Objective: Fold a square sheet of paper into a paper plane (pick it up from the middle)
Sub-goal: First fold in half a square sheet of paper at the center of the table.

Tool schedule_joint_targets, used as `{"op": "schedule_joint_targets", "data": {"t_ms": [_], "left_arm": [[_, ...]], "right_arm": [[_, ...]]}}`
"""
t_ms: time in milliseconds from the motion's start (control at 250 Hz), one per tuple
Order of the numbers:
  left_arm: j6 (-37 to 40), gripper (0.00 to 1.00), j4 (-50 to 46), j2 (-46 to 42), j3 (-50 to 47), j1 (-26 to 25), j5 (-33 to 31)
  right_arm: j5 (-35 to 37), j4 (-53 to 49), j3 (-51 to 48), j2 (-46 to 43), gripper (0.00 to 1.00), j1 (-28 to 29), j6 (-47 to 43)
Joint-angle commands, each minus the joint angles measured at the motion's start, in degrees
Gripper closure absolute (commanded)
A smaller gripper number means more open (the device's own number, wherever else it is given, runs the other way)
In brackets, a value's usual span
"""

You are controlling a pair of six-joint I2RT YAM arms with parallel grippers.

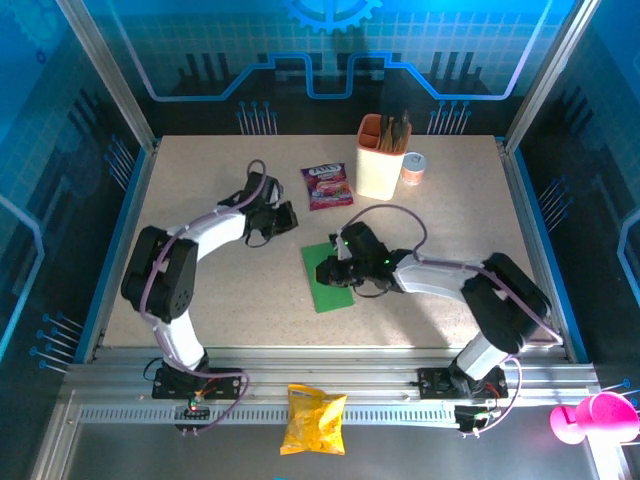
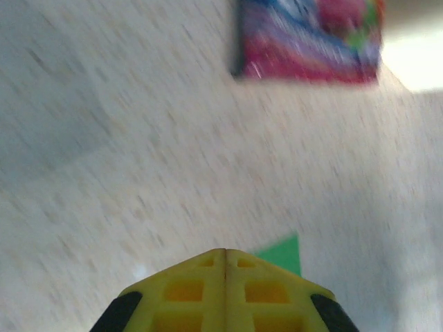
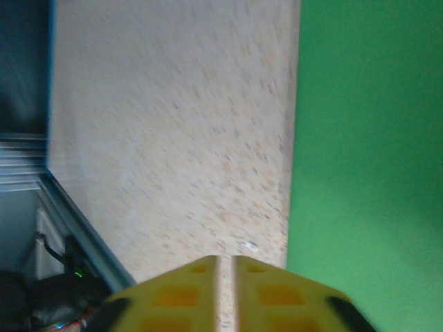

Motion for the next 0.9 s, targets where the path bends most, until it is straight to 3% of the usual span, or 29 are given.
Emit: {"op": "schedule_joint_targets", "data": {"t_ms": [0,100,228,547,895], "left_arm": [[1.38,1.00,-1.49,-5.29,-5.43,-5.66,-1.70],[0.72,1.00,0.61,-7.99,-9.74,-9.87,-2.49],[-0.14,1.00,0.95,-8.34,-11.15,-13.11,-2.94],[3.24,1.00,0.81,-3.75,-7.67,-13.86,-6.25],[6.44,1.00,1.23,1.47,-5.48,-13.26,-7.79]], "right_arm": [[2.95,-10.80,0.03,-5.82,0.64,-3.20,-2.64],[4.22,-13.70,-2.59,-10.13,0.46,-5.62,-2.74],[4.52,-15.28,-6.49,-13.67,0.39,-7.32,-2.66],[3.94,-12.18,-14.14,-15.25,0.38,-6.50,0.49],[4.63,-8.12,-14.79,-10.54,0.48,-3.03,2.50]]}}
